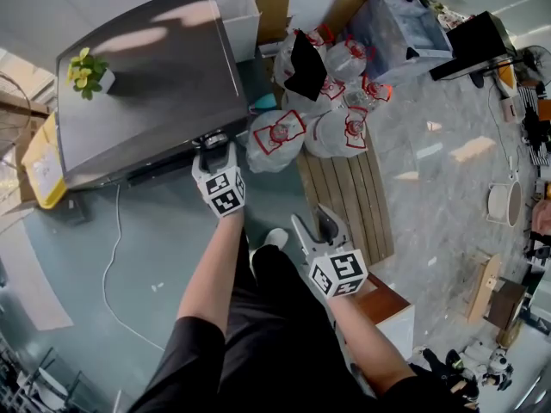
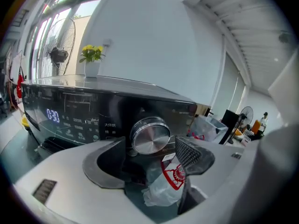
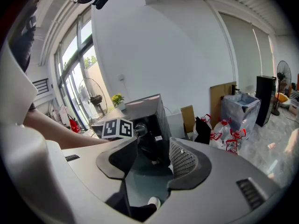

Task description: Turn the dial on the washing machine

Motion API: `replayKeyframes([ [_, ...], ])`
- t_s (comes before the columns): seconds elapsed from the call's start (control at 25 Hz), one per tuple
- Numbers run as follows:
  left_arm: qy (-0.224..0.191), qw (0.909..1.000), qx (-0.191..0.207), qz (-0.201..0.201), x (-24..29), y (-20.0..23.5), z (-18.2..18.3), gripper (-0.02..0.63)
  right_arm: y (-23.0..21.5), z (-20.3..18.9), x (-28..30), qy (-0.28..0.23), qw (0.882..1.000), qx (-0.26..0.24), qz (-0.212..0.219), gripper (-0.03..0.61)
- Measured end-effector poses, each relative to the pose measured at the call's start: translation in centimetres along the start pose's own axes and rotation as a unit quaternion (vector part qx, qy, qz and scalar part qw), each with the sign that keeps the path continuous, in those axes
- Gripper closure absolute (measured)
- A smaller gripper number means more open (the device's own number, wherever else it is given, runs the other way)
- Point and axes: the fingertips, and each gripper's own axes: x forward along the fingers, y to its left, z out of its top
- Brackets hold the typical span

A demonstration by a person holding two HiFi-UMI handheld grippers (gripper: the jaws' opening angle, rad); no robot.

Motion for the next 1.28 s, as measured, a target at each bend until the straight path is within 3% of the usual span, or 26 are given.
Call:
replayKeyframes([
  [0.52, -0.018, 0.9927, -0.118, 0.015, 0.2, 1.1, 1.3, 0.308, -0.4, -0.5, 0.3, 0.012, 1.000, -0.001, -0.005, 0.380],
  [0.64, -0.014, 0.9926, -0.120, 0.017, 0.2, 0.9, 1.2, 0.314, -0.7, -0.5, 0.1, 0.013, 1.000, -0.003, -0.011, 0.413],
  [1.28, 0.012, 0.9966, -0.076, 0.031, 0.3, 0.4, 1.2, 0.348, -1.0, -0.3, 0.4, 0.008, 1.000, 0.004, -0.009, 0.417],
])
